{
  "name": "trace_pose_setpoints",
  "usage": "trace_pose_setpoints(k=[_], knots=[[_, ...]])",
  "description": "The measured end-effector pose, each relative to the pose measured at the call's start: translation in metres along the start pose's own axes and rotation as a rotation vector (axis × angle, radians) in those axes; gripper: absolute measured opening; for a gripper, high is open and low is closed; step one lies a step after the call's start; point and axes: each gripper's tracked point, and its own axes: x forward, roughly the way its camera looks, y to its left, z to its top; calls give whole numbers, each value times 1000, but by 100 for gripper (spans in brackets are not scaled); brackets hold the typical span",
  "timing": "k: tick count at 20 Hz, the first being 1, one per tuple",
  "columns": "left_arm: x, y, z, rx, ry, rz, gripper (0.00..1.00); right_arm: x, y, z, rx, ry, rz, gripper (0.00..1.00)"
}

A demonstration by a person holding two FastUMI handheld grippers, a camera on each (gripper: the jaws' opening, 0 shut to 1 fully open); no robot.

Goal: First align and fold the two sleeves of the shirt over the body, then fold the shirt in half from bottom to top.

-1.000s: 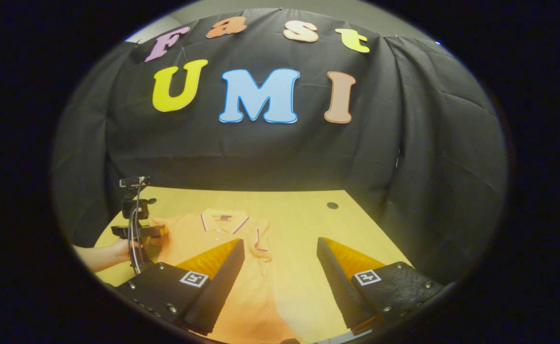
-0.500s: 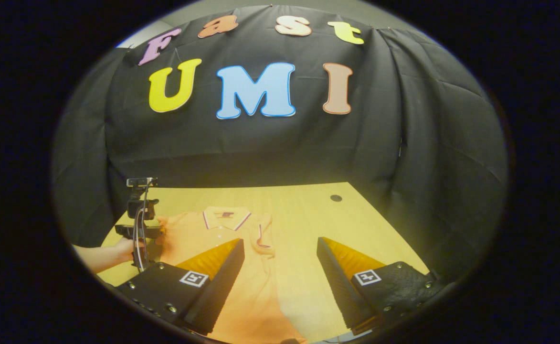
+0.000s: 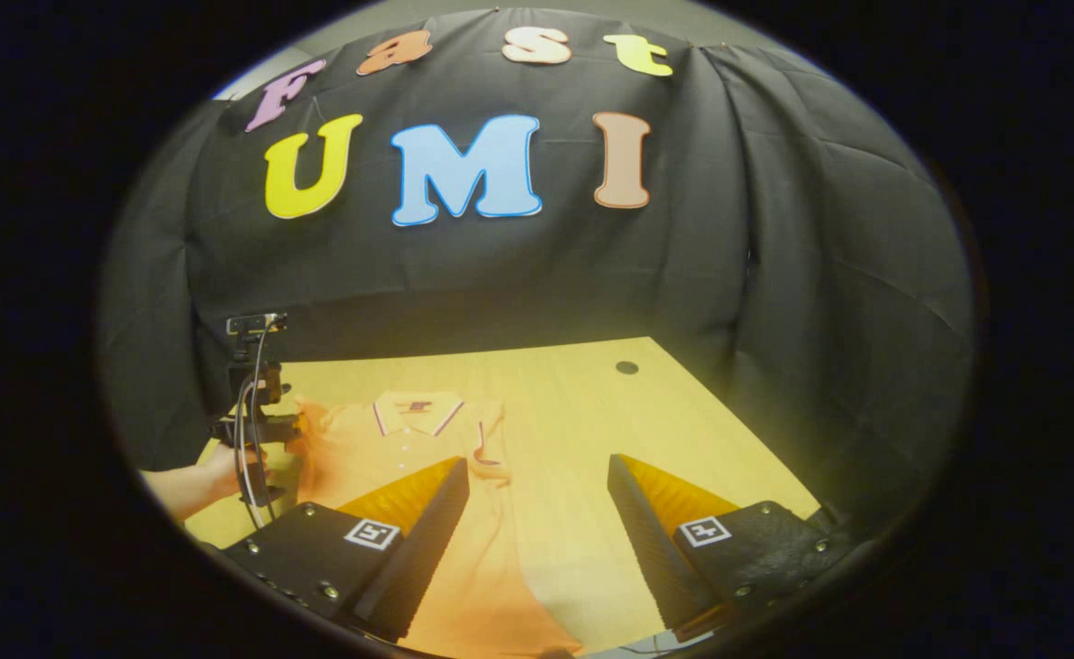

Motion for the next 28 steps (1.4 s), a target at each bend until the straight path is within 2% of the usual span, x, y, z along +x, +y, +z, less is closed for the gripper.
trace_pose_setpoints(k=[8,12,13,14,16,17,18,22,24,26,28], knots=[[0,-60,-6,115,42,-101,6,13,19,-13,5,18,5,95],[0,-71,-15,129,68,-119,7,20,36,-20,23,37,48,95],[-1,-72,-17,126,75,-120,12,21,37,-21,17,38,56,95],[-3,-73,-19,122,81,-124,12,21,38,-23,11,40,64,95],[-8,-76,-22,102,95,-135,24,20,38,-25,4,41,84,95],[-13,-78,-22,88,97,-140,24,19,37,-28,-2,41,90,94],[-18,-80,-23,73,99,-153,29,18,34,-29,-9,39,92,94],[-44,-83,-25,43,86,-183,73,15,28,-46,-20,46,112,95],[-61,-79,-29,44,80,-183,87,13,28,-55,-22,54,129,95],[-82,-75,-36,33,83,-184,92,10,27,-65,-22,68,144,95],[-103,-69,-45,17,90,-188,93,6,25,-74,-27,75,150,95]])
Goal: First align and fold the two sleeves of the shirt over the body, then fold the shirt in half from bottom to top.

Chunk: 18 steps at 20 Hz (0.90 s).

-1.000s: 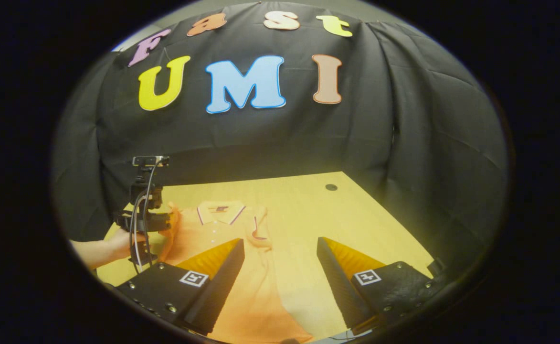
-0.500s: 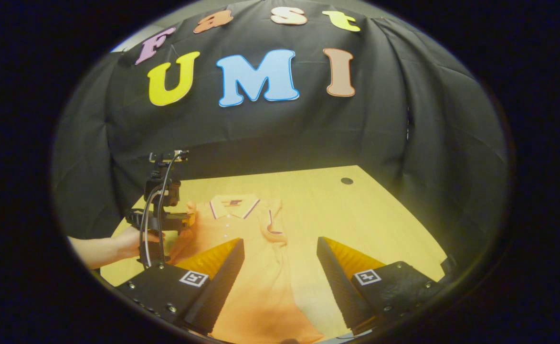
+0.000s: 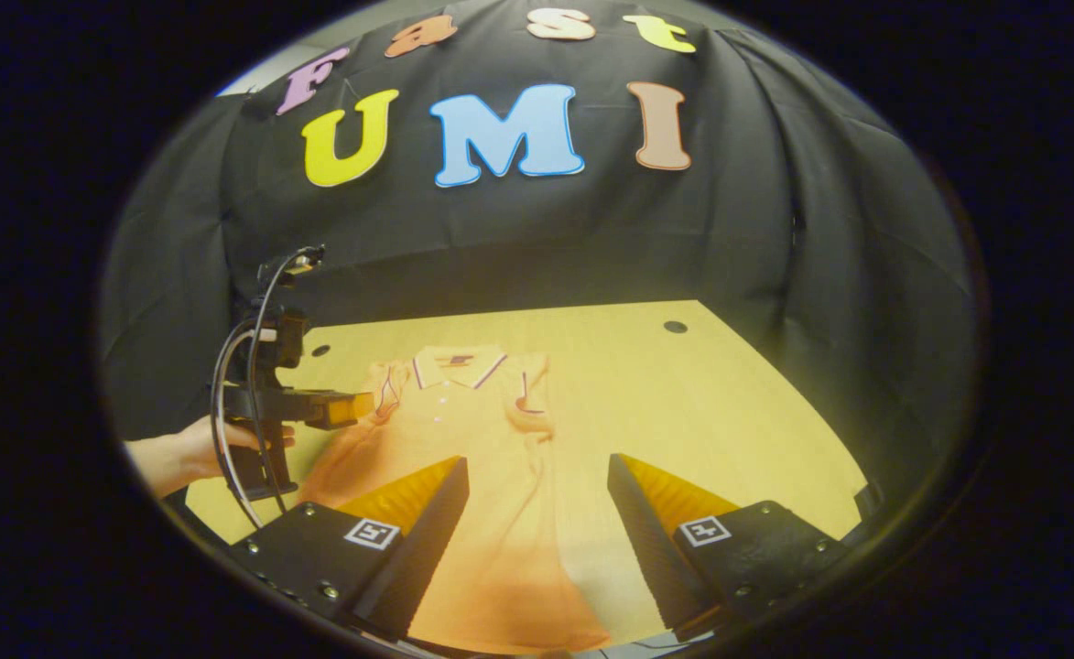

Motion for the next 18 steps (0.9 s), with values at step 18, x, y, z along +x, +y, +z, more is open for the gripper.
trace_pose_setpoints(k=[18], knots=[[-143,-21,-136,1,83,-51,94,-27,1,-105,-70,142,68,95]])
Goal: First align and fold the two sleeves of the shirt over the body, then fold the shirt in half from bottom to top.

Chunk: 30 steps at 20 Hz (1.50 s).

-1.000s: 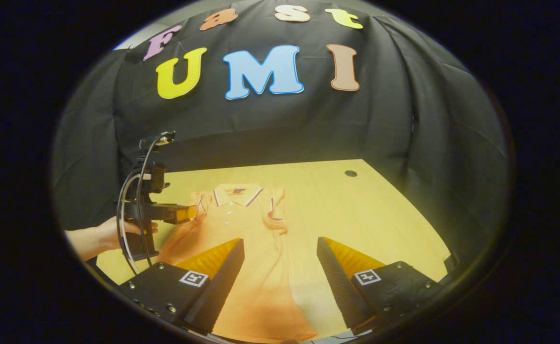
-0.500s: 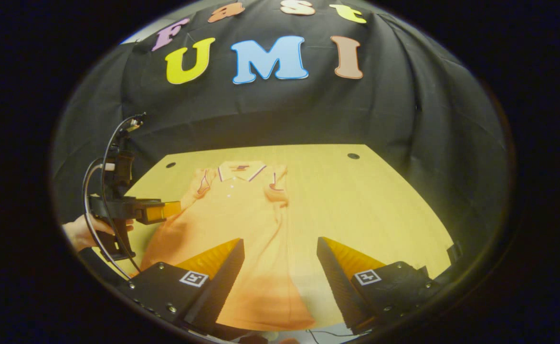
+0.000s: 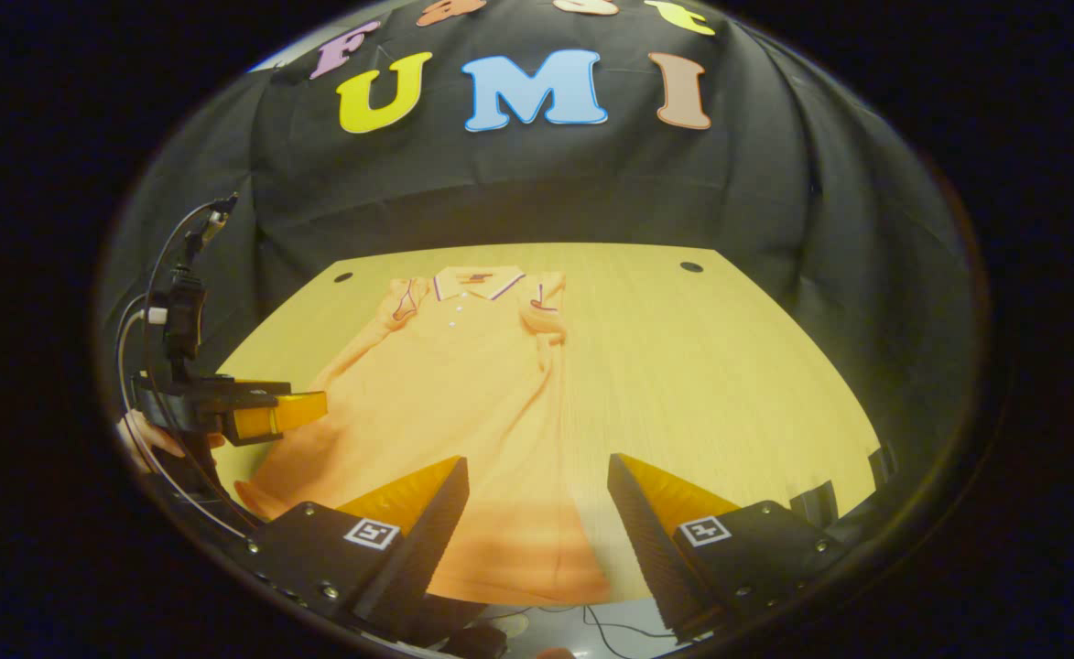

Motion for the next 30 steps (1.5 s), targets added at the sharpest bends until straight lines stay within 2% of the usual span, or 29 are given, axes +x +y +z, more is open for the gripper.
trace_pose_setpoints(k=[8,15,24,30], knots=[[-50,-4,-46,16,27,-6,93,-1,8,-39,-37,67,24,95],[-76,9,-77,44,38,17,94,2,-4,-81,-48,142,-15,95],[-85,24,-118,20,79,28,94,5,-11,-109,-45,196,-35,95],[-78,20,-134,27,89,50,94,5,-10,-115,-44,184,-35,95]])
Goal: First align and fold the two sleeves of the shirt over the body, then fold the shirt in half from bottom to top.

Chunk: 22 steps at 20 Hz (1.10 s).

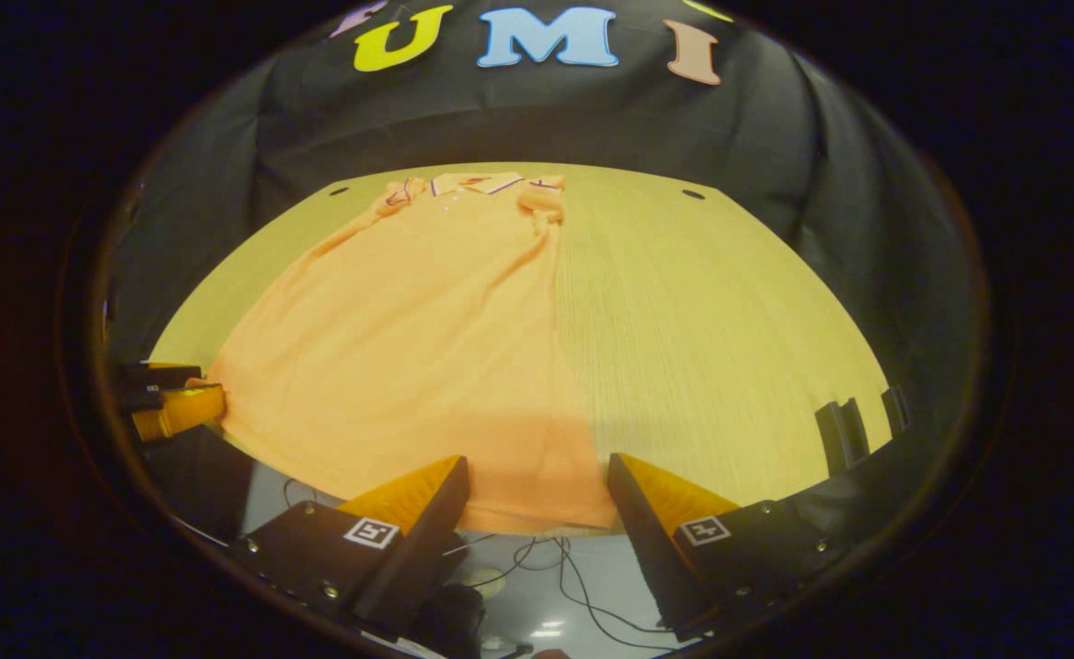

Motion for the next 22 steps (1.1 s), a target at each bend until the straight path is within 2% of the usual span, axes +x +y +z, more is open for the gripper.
trace_pose_setpoints(k=[3,5,7,8,9,10,11,12,13,14,17,22], knots=[[2,-1,-2,11,1,21,94,1,1,-2,53,-3,10,95],[4,-3,-2,9,-3,27,93,2,2,-2,55,-7,8,92],[6,-8,0,11,-10,22,75,1,6,-2,62,-12,10,70],[6,-11,0,7,-11,18,69,1,10,-1,64,-18,16,56],[7,-13,1,5,-17,12,46,1,14,-2,67,-21,25,51],[8,-14,1,-4,-23,16,38,1,18,-1,77,-26,33,35],[9,-14,1,-3,-25,17,18,2,20,-1,89,-24,39,29],[9,-13,0,5,-34,13,18,2,20,0,103,-24,39,14],[9,-15,3,-14,-43,19,13,4,21,0,112,-20,46,13],[9,-14,3,-20,-45,16,8,-4,20,1,123,-17,43,4],[6,-13,5,-47,-47,19,8,-4,23,9,113,-12,73,3],[-10,-17,49,-25,-132,36,8,-30,23,60,86,-124,105,3]])
